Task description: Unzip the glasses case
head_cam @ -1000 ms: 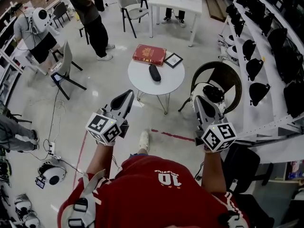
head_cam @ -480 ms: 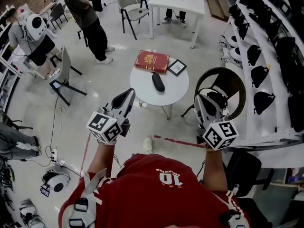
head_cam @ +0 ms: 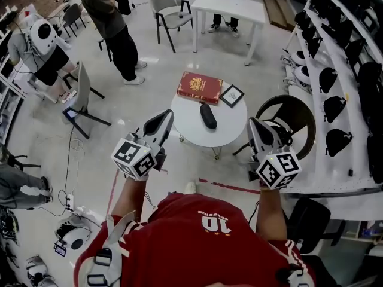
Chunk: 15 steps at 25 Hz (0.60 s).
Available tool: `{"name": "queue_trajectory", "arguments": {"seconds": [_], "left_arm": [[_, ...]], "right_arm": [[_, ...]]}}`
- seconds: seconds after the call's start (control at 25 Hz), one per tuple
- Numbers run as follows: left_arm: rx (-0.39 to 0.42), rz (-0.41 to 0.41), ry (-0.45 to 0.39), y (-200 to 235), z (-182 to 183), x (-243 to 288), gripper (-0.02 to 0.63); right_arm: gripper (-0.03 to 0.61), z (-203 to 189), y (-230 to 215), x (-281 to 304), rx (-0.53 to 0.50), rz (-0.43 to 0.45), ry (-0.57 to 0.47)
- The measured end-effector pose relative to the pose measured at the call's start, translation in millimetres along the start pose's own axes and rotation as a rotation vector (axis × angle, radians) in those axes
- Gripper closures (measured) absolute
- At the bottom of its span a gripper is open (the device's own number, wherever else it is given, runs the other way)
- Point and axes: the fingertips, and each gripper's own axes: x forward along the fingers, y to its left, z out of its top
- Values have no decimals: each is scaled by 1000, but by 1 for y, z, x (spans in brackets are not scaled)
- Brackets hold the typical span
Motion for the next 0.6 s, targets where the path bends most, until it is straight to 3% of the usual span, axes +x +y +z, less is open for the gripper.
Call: {"name": "queue_trajectory", "arguments": {"seconds": [0.6], "left_arm": [[-78,-52,-18,64,-5,24,607]], "right_arm": [[565,-8,5,55,-33,-54,47]]}}
